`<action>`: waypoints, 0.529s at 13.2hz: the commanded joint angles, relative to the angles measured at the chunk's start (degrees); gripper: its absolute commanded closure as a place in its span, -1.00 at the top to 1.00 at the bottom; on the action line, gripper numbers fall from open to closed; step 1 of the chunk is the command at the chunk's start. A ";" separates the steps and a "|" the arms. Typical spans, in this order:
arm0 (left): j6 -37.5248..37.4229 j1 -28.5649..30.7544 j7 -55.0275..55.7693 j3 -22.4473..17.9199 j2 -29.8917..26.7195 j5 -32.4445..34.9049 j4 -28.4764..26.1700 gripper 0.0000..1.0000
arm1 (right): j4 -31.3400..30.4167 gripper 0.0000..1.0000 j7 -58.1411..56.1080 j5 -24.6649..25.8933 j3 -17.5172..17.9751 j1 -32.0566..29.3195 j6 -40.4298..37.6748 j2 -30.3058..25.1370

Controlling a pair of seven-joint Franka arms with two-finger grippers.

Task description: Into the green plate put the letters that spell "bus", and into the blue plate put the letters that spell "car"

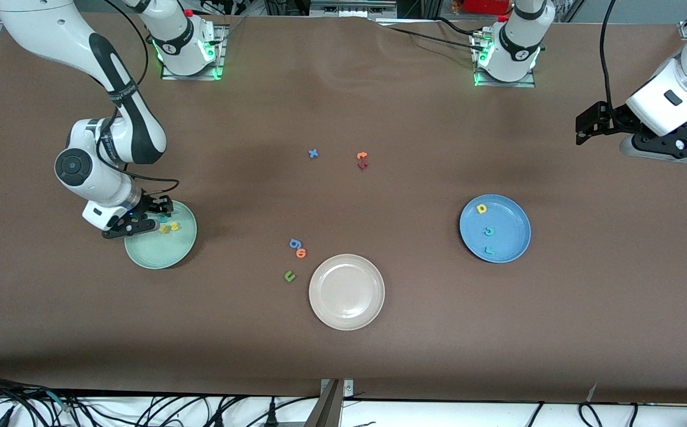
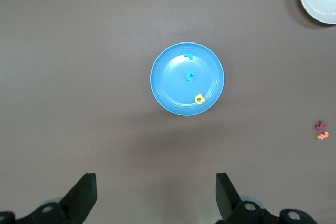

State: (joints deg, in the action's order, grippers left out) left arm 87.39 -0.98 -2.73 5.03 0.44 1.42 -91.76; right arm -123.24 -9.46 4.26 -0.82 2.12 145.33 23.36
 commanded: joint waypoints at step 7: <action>-1.08 0.45 -0.52 0.24 -0.35 -1.68 0.79 1.00 | 30.83 0.99 -1.26 -8.74 -0.23 -0.01 -42.90 -5.26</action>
State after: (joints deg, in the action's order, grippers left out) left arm 87.38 -0.98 -2.73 5.07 0.44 1.42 -91.76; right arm -101.10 -9.64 -2.81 -0.83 2.14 111.15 16.94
